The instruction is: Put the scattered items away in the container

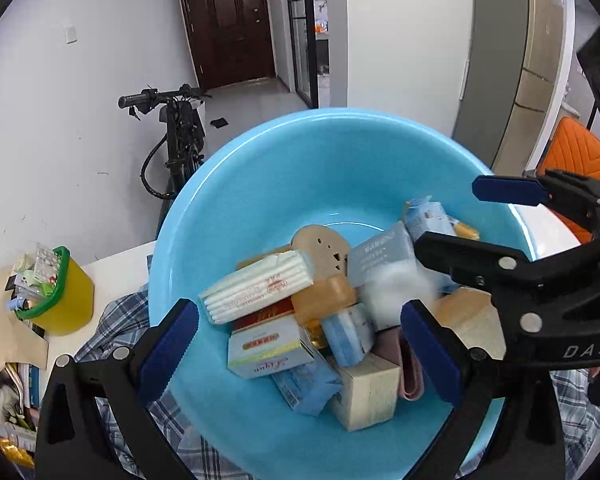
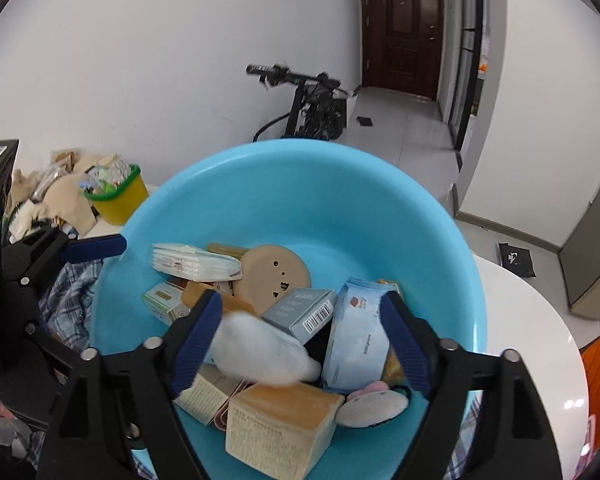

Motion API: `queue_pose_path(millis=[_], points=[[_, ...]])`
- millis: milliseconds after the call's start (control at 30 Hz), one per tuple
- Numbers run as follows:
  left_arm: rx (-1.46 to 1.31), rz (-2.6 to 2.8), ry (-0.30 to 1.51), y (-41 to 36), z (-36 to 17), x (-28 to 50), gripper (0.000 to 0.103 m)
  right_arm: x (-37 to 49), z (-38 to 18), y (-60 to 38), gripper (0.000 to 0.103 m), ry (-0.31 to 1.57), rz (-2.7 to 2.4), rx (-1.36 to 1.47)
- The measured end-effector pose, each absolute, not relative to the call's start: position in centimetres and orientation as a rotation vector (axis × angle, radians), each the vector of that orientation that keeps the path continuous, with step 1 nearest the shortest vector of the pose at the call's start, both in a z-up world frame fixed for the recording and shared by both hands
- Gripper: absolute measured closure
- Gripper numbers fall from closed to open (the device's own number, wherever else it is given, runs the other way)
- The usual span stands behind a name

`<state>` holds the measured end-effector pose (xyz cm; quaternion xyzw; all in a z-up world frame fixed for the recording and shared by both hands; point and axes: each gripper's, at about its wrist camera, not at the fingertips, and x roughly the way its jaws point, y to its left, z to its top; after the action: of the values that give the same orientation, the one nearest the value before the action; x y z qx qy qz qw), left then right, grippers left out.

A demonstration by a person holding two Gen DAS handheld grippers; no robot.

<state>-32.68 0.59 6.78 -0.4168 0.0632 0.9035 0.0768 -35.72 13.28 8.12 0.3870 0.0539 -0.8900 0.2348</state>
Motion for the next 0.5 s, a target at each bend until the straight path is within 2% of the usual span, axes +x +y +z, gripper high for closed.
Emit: queue_pose_path(millis=[133,333,500], points=[[-1.219,2.703,0.156,0.1,7.5,-31.1,0.0,-33.8,8.6,14.0,0.009,0.095,-2.423,1.038],[-1.177,2.717,0.135,-0.9,8.3,-28.2,0.0,-30.7,8.9,15.2,0.008,0.073,-2.449,1.038],[-1.121,2.739,0.103,-1.6,9.0,-25.3,0.0,-27.4,9.2,16.0,0.008,0.129,-2.516,1.005]])
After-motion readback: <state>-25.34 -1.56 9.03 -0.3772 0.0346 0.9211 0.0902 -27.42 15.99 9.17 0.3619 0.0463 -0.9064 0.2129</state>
